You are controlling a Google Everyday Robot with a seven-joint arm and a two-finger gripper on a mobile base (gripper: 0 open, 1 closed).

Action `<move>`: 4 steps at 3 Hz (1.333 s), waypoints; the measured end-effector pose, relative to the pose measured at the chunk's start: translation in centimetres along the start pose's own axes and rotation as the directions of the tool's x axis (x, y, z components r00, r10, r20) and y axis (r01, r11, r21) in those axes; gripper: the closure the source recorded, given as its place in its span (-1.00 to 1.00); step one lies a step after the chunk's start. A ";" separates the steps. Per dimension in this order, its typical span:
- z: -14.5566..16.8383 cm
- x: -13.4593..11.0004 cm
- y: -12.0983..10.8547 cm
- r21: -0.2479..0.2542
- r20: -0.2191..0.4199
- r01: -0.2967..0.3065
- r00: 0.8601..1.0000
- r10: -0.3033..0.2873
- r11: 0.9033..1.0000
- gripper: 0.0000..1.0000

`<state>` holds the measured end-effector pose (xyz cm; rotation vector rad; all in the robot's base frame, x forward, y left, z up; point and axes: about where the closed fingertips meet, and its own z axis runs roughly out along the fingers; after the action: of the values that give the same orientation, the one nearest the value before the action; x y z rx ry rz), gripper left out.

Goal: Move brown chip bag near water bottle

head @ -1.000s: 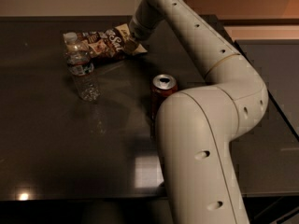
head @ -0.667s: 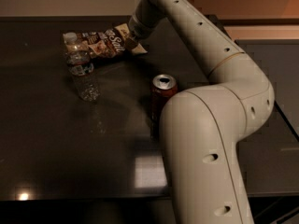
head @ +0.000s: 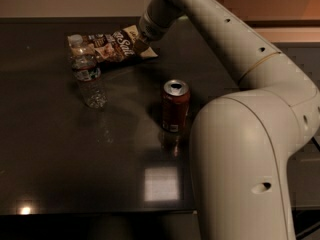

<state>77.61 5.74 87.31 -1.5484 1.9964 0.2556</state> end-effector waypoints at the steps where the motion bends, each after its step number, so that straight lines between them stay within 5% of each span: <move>1: -0.1 0.1 0.0 0.012 0.000 -0.015 1.000 0.015 1.000 0.62; 4: 1.7 0.4 -1.3 0.029 -0.008 -0.098 0.995 0.098 0.995 -0.76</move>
Offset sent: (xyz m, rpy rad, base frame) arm 0.0189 -0.0069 -0.0009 0.0261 -0.0036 -0.1013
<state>79.36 5.84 85.97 -1.4388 2.0773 0.2583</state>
